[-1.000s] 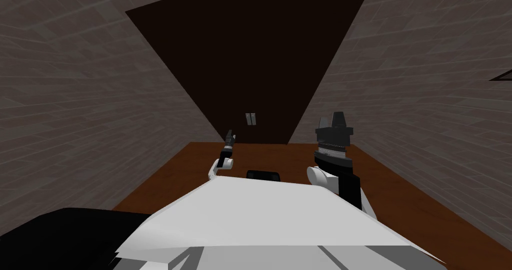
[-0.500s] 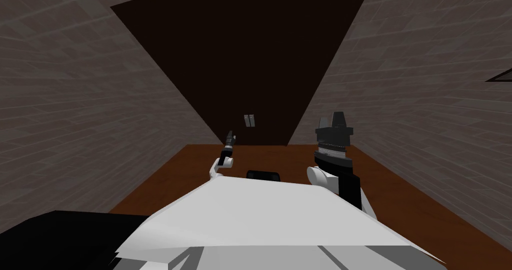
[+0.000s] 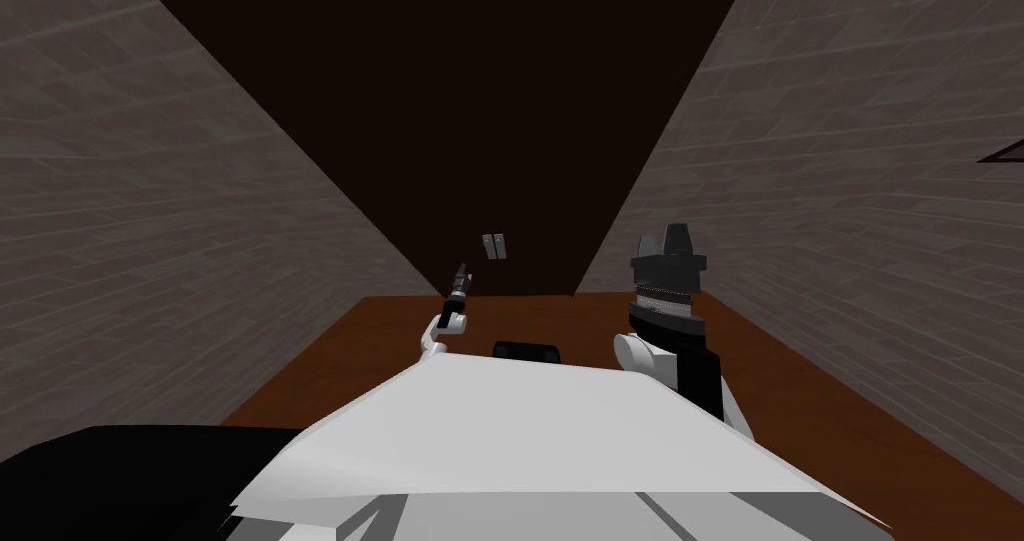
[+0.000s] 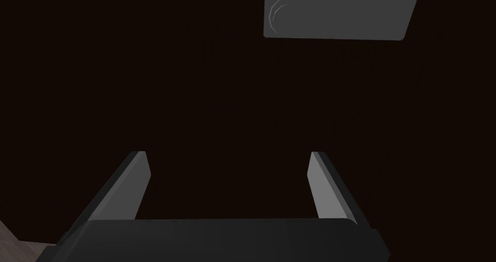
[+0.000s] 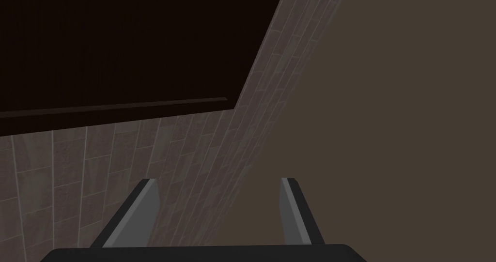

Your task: Pull the door open

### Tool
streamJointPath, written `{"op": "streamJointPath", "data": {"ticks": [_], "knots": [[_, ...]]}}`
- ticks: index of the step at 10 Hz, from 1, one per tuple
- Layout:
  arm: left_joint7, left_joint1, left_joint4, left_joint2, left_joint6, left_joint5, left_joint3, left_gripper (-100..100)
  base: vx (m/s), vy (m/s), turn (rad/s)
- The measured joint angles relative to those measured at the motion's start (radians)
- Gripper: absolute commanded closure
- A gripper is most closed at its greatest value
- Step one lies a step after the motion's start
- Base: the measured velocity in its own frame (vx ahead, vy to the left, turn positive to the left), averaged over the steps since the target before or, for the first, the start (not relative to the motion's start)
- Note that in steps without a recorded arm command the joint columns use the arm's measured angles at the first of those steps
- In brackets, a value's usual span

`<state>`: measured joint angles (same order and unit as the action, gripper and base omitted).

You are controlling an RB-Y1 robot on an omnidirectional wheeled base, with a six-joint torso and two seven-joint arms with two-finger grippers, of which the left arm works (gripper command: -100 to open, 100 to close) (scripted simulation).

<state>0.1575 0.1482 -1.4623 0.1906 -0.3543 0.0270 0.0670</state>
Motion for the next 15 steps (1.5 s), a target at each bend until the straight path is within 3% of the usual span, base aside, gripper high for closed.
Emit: {"op": "streamJointPath", "data": {"ticks": [6,9,11,13,15], "knots": [[0.005,-0.063,0.113,0.012,0.032,0.013,0.008,-100,0.167,-0.009,-0.045],[0.015,-0.094,0.164,0.026,0.040,0.021,0.010,-100,0.123,0.005,-0.038],[0.015,-0.093,0.188,0.036,0.035,0.024,0.026,-100,-0.021,0.038,0.114],[0.017,-0.052,0.168,0.059,0.054,0.032,0.062,-100,-0.004,0.045,0.049],[0.026,-0.061,0.207,0.085,0.048,0.040,0.082,-100,0.038,0.039,0.037]]}}
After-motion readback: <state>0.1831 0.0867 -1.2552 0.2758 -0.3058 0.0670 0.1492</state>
